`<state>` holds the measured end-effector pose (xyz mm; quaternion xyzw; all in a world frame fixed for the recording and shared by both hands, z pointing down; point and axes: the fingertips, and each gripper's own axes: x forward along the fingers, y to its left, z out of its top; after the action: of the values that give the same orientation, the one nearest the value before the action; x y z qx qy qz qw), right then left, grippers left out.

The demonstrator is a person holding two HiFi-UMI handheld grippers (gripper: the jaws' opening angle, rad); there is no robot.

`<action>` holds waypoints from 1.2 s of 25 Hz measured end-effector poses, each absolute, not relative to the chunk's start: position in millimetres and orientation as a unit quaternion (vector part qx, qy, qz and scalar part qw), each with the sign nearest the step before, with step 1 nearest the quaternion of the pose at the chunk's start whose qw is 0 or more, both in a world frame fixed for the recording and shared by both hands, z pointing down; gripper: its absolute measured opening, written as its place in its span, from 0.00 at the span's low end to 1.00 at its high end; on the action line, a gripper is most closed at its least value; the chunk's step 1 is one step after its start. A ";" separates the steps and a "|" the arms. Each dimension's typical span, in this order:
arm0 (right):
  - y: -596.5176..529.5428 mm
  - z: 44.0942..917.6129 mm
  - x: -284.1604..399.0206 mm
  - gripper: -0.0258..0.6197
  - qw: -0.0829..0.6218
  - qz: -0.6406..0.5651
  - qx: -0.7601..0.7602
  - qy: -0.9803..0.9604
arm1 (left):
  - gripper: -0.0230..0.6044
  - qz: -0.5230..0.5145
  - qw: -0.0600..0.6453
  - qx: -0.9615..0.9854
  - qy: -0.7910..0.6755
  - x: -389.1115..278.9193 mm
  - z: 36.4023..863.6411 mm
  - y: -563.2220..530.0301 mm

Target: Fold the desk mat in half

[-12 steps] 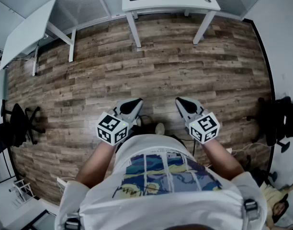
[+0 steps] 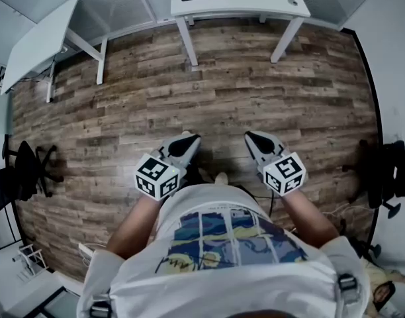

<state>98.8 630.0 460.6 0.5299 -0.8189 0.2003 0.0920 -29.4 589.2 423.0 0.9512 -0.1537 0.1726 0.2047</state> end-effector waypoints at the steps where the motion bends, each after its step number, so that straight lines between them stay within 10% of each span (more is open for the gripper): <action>1: 619.2 461.2 100.0 0.03 0.089 0.202 0.531 -0.818 | 0.04 0.171 0.205 0.952 -0.151 -28.4 423.3 578.7; 30: 126.6 515.2 205.1 0.15 0.130 0.248 0.640 -0.716 | 0.04 0.145 0.209 0.959 -0.123 -73.1 420.7 160.9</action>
<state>205.1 126.6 515.2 0.6396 -0.7158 0.2482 0.1302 -73.1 160.9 420.7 0.9593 -0.1234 0.1448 0.2087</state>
